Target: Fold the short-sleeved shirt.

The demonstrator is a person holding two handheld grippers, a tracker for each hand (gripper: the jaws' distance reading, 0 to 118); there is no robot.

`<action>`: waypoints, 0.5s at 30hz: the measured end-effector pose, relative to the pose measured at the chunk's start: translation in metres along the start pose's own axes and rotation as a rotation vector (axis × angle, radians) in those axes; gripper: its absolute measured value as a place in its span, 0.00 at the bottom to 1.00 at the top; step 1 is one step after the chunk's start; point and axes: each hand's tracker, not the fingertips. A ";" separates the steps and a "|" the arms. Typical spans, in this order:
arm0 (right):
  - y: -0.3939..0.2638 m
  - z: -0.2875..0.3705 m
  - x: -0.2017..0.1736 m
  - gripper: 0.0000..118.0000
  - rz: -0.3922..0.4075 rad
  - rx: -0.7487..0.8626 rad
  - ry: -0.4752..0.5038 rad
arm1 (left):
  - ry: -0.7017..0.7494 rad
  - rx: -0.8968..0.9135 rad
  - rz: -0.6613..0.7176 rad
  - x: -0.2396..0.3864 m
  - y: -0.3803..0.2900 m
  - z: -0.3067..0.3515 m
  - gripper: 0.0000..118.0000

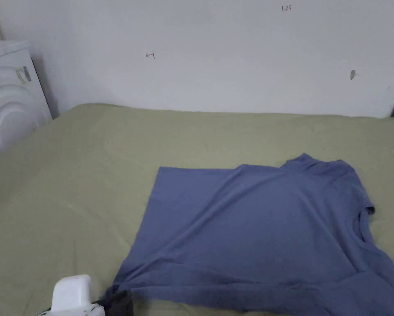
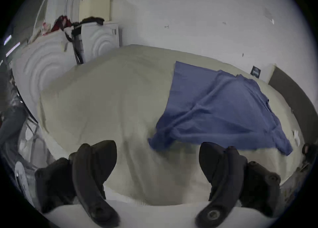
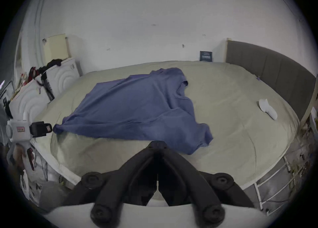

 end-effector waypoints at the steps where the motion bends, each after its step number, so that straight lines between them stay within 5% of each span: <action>1: 0.002 -0.003 0.007 0.02 -0.033 -0.006 -0.006 | -0.004 -0.020 -0.024 -0.001 0.003 -0.012 0.86; 5: 0.007 -0.011 0.028 0.02 -0.060 -0.026 -0.030 | 0.012 -0.045 -0.093 0.012 0.008 -0.040 0.81; 6: 0.008 -0.014 0.032 0.03 -0.054 -0.029 -0.038 | -0.045 -0.057 -0.101 0.012 0.009 -0.043 0.69; 7: 0.010 -0.019 0.036 0.04 -0.050 -0.049 -0.065 | -0.065 -0.076 -0.112 0.014 0.010 -0.048 0.29; 8: 0.012 -0.025 0.041 0.08 -0.053 -0.077 -0.084 | -0.031 -0.095 -0.128 0.018 0.008 -0.052 0.02; 9: 0.015 -0.030 0.046 0.17 -0.064 -0.085 -0.073 | 0.008 -0.109 -0.161 0.019 0.006 -0.055 0.02; 11: 0.020 -0.044 0.060 0.70 -0.083 -0.159 -0.024 | -0.037 -0.109 -0.136 0.020 0.004 -0.052 0.02; 12: 0.020 -0.052 0.064 0.89 -0.086 -0.193 -0.007 | -0.026 -0.102 -0.137 0.019 0.003 -0.051 0.02; 15: 0.020 -0.082 0.075 0.94 -0.039 -0.285 0.032 | -0.039 -0.102 -0.135 0.018 0.007 -0.048 0.02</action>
